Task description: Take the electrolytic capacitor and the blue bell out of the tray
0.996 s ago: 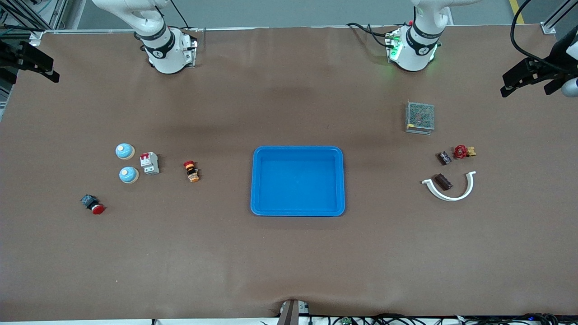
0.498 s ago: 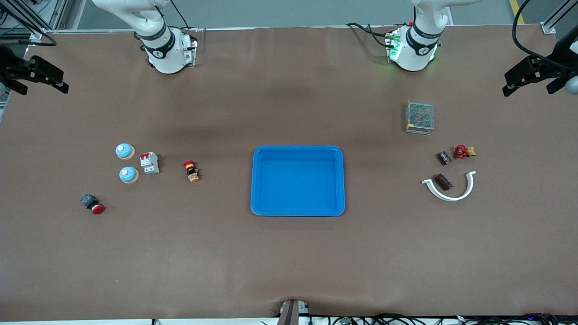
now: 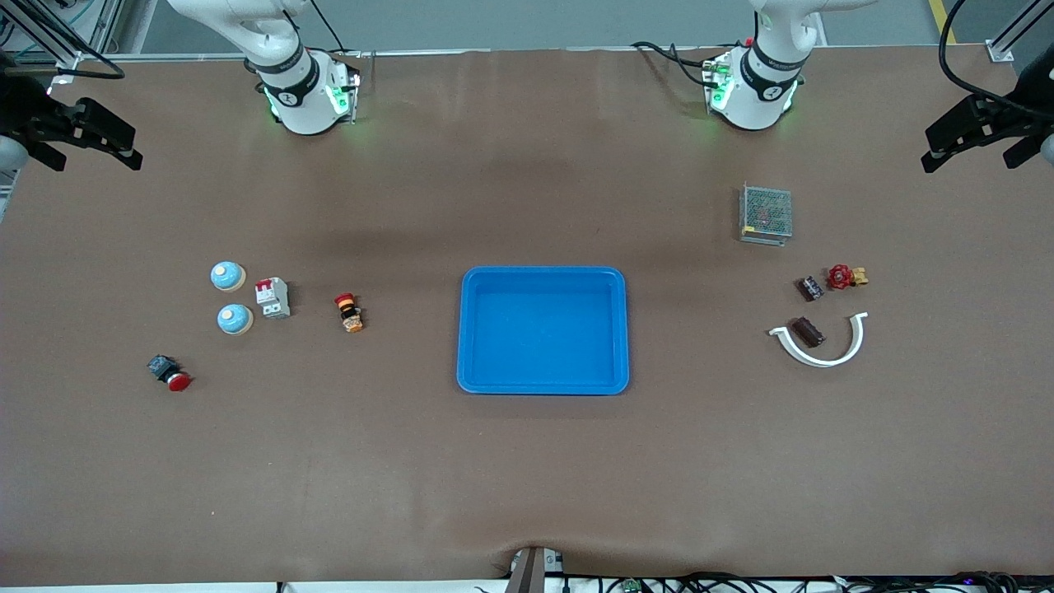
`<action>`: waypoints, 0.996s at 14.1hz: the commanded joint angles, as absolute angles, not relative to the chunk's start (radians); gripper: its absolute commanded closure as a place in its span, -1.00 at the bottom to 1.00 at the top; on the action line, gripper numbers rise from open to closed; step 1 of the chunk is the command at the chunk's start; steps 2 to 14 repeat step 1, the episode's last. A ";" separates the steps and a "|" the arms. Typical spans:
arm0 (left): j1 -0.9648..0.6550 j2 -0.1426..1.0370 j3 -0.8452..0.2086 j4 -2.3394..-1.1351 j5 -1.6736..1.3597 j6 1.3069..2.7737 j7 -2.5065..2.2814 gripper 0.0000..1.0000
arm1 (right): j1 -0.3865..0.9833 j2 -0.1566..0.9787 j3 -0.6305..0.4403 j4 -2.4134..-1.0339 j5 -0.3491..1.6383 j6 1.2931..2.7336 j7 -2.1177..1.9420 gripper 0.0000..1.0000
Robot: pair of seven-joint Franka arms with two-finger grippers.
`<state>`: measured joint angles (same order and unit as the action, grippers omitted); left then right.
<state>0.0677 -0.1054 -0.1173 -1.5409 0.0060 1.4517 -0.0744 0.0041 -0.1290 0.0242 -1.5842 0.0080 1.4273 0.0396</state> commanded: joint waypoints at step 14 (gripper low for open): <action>0.067 -0.098 -0.121 -1.522 0.009 1.424 -0.067 -1.00 | 0.000 -0.143 0.029 -1.589 0.066 1.477 0.074 -1.00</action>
